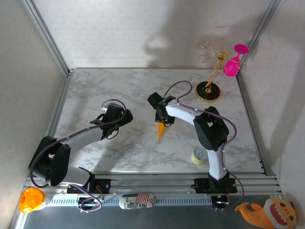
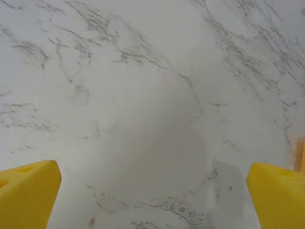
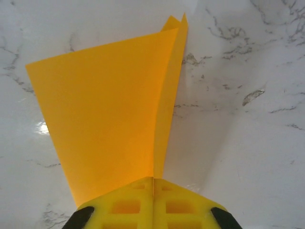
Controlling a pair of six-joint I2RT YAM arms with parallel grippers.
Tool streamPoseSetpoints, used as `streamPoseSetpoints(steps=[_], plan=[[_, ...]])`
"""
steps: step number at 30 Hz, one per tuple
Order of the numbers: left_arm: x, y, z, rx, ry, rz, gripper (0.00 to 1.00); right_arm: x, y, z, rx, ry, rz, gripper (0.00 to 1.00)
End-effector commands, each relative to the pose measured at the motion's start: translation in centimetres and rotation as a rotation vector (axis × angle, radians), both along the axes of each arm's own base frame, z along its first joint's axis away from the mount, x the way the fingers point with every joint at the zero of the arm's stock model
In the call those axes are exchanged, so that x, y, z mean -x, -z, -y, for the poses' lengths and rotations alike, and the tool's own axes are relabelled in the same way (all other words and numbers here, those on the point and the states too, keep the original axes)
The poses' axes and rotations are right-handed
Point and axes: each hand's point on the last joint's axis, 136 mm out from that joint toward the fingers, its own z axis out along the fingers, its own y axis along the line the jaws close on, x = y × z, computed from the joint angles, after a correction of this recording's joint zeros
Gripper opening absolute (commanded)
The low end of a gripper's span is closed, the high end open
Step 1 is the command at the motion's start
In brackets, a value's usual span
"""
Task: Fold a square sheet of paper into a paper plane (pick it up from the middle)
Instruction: Pick up the paper plane from the center of the table, then place the paper plane at the center of the table.
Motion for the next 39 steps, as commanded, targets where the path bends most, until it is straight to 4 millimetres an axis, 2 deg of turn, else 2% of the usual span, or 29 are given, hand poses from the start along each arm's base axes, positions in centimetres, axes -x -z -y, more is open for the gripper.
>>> streamPoseSetpoints(steps=[1, 4, 8, 11, 14, 16, 21, 26, 32, 35, 39], plan=[[0.0, -1.1, -1.6, 0.028, -0.057, 0.029, 0.99, -1.8, -4.4, -2.9, -0.132, -0.078, 0.104, 0.00], [0.3, -1.4, -3.0, 0.079, -0.099, 0.042, 1.00, -2.3, -6.1, -6.3, -0.298, -0.194, 0.147, 0.00], [0.9, -1.8, -3.5, 0.183, -0.111, 0.072, 0.99, -2.2, -8.3, -11.0, -0.558, -0.364, 0.193, 0.00], [1.3, -1.8, -3.2, 0.251, -0.102, 0.085, 0.97, -1.6, -9.0, -13.2, -0.715, -0.453, 0.190, 0.01], [1.5, -1.9, -2.1, 0.317, -0.066, 0.092, 0.92, -0.6, -8.3, -14.2, -0.818, -0.492, 0.165, 0.02], [1.6, -1.8, -1.1, 0.377, -0.032, 0.097, 0.87, -1.1, -7.4, -13.4, -0.857, -0.476, 0.150, 0.02], [1.8, -1.1, 1.7, 0.509, 0.048, 0.082, 0.69, -0.1, -5.3, -12.7, -0.929, -0.475, 0.109, 0.06], [1.8, -0.4, 4.7, 0.587, 0.120, 0.055, 0.53, 0.5, -2.9, -11.2, -0.936, -0.433, 0.077, 0.09], [1.6, 0.1, 7.4, 0.621, 0.180, 0.028, 0.47, 0.8, -0.9, -10.1, -0.924, -0.402, 0.044, 0.09], [1.5, 0.8, 8.4, 0.616, 0.201, 0.001, 0.38, 0.9, -0.5, -9.8, -0.921, -0.395, 0.038, 0.09], [1.2, 1.3, 9.4, 0.625, 0.218, -0.020, 0.33, 0.9, -0.3, -9.5, -0.919, -0.388, 0.035, 0.09]])
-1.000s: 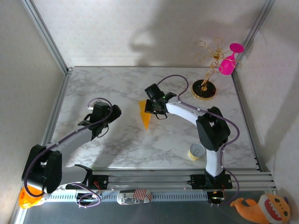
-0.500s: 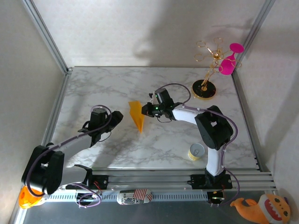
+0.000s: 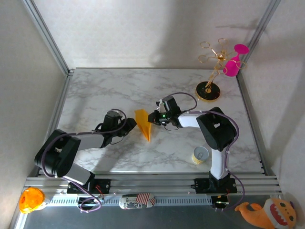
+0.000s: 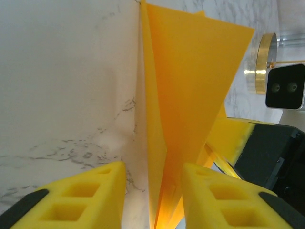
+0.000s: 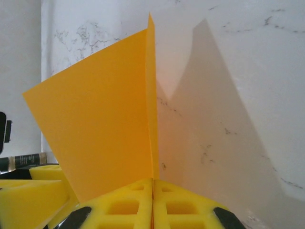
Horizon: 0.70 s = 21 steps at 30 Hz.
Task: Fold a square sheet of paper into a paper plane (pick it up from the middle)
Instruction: Place the paper plane at the center of the table.
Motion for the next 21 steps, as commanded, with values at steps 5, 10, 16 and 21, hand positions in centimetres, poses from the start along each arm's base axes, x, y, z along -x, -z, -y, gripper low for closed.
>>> streamPoseSetpoints(steps=[5, 10, 16, 21], plan=[[-1.5, -1.5, 2.0, 0.046, 0.041, 0.045, 0.32, 0.1, 0.5, 0.3, -0.010, -0.003, -0.008, 0.08], [-1.6, -0.1, 2.4, 0.009, 0.057, 0.002, 0.24, 0.1, 0.6, 0.3, -0.008, -0.003, -0.014, 0.08], [-1.8, 1.1, 2.3, -0.034, 0.056, -0.036, 0.13, 0.1, 0.9, 0.7, 0.005, 0.006, -0.020, 0.09], [-2.1, 1.3, 2.2, -0.053, 0.055, -0.043, 0.05, 0.0, 1.4, 1.5, 0.039, 0.016, -0.018, 0.19]])
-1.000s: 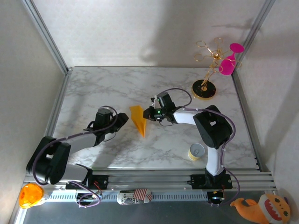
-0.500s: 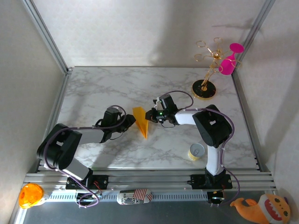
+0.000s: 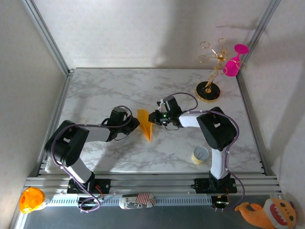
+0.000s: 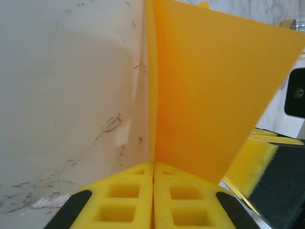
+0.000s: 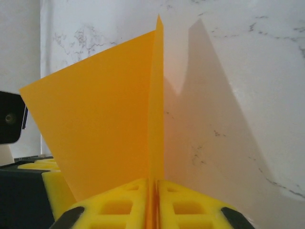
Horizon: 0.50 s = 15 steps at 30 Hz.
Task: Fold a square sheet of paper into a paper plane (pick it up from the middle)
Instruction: Place the paper plane at the center of the table, then move the paper plane to the center of the table.
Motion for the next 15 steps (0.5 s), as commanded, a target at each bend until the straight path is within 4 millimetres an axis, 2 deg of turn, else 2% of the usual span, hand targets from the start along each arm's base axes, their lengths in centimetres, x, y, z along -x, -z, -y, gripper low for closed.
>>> streamPoseSetpoints(steps=[1, 3, 8, 15], plan=[[-0.45, 0.04, 0.09, -0.040, 0.010, 0.005, 0.04, 0.26, 1.22, 1.07, 0.041, 0.004, -0.014, 0.21], [-0.61, -0.08, 0.04, -0.060, 0.019, 0.009, 0.02, 0.17, 1.36, 1.29, 0.054, -0.009, -0.010, 0.24], [-0.60, -0.06, 0.05, -0.083, 0.037, 0.002, 0.00, 0.11, 1.52, 1.42, 0.065, -0.061, -0.001, 0.24], [-0.65, 0.01, -0.21, -0.100, 0.036, 0.002, 0.00, -0.12, 1.84, 1.59, 0.077, -0.065, -0.009, 0.11]])
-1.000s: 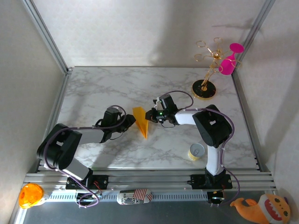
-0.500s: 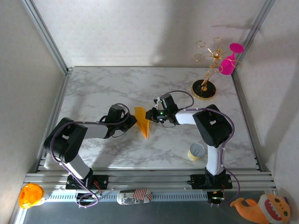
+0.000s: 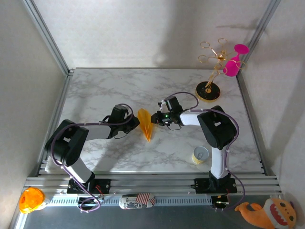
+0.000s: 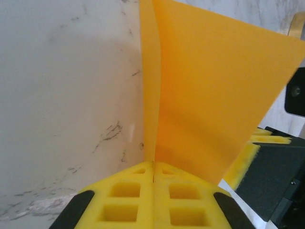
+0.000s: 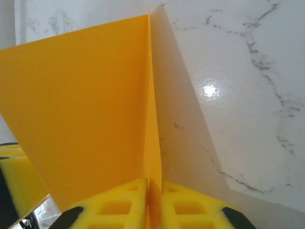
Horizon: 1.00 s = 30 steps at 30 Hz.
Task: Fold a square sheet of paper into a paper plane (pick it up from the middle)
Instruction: Move the paper plane to the center of the table.
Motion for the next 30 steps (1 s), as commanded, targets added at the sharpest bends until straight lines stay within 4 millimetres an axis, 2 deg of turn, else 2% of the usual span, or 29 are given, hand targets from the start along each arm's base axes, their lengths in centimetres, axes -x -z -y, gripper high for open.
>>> streamPoseSetpoints(steps=[1, 11, 18, 23, 26, 30], plan=[[-0.2, 0.2, -0.3, -0.042, -0.004, 0.001, 0.00, -0.3, 0.5, 0.3, 0.012, -0.003, -0.011, 0.09], [0.4, -0.3, -2.6, 0.017, -0.167, 0.028, 0.00, -0.1, 0.7, 1.9, 0.004, 0.106, -0.039, 0.08], [1.1, 0.1, -3.0, 0.040, -0.192, 0.029, 0.01, 0.8, 1.3, 2.3, -0.019, 0.136, -0.073, 0.08], [0.6, -0.2, -3.1, -0.021, -0.170, 0.023, 0.12, 0.7, 1.0, 2.1, -0.025, 0.134, -0.073, 0.09], [0.5, -1.5, -3.3, -0.076, -0.151, 0.034, 0.23, 0.6, 0.7, 2.1, -0.025, 0.139, -0.069, 0.08], [0.9, -3.2, -2.5, -0.135, -0.105, 0.048, 0.29, 0.6, 0.8, 2.2, -0.019, 0.143, -0.071, 0.09]])
